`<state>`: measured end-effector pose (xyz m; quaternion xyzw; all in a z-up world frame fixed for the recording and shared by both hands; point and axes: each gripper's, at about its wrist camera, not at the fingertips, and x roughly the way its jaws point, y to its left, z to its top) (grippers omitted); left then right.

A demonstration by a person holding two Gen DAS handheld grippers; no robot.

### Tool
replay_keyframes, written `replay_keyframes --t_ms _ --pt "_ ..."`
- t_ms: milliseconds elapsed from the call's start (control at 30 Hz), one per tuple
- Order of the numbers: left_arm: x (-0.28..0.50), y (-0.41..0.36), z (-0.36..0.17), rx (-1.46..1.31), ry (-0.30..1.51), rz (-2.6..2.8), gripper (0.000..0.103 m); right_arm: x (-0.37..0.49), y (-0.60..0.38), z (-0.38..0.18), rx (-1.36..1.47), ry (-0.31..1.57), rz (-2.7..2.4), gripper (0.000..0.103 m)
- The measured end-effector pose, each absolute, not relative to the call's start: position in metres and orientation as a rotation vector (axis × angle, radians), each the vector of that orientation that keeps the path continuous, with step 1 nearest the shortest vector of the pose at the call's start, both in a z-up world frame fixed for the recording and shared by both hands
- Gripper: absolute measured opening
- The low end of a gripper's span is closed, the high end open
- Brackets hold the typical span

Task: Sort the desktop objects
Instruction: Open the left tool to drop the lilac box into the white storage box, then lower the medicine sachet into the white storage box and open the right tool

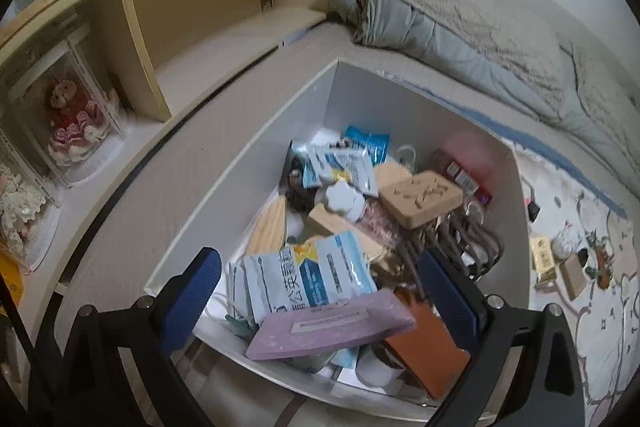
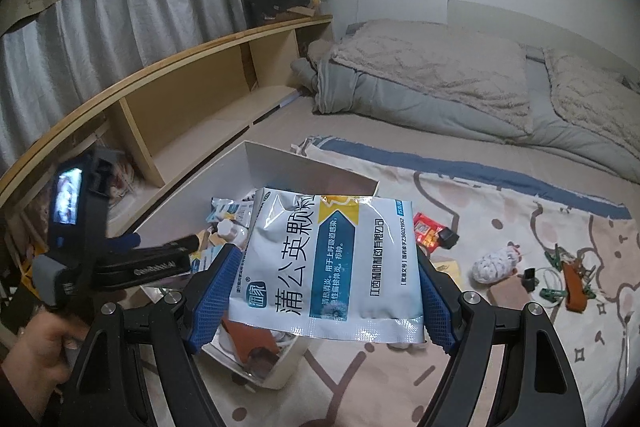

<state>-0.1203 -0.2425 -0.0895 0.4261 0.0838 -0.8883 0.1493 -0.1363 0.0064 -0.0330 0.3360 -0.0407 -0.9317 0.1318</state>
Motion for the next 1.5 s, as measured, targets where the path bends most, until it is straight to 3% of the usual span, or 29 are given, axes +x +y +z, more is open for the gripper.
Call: replay_keyframes --t_ms 233,533,800,1000,1367,1500 --pt "-0.119 -0.245 -0.082 1.218 0.192 -2.557 0.100 -0.142 -0.006 -0.042 1.008 -0.107 -2.680 0.082" --pt "-0.110 -0.225 -0.102 1.408 -0.265 -2.539 0.100 -0.144 -0.004 -0.042 1.014 -0.112 -2.679 0.082" --pt "-0.099 -0.210 -0.095 1.468 -0.326 -2.642 0.100 -0.147 0.000 -0.044 1.029 -0.110 -2.681 0.082" --pt "-0.102 -0.211 -0.098 1.479 -0.287 -2.618 0.100 -0.148 0.001 -0.043 1.029 -0.117 -2.680 0.082" --pt "-0.091 -0.250 -0.046 1.068 0.155 -2.686 0.100 -0.152 -0.017 -0.052 1.059 -0.131 -2.646 0.082" --pt "-0.084 -0.260 -0.031 0.961 0.237 -2.702 0.100 -0.155 -0.031 -0.061 1.093 -0.142 -2.620 0.082"
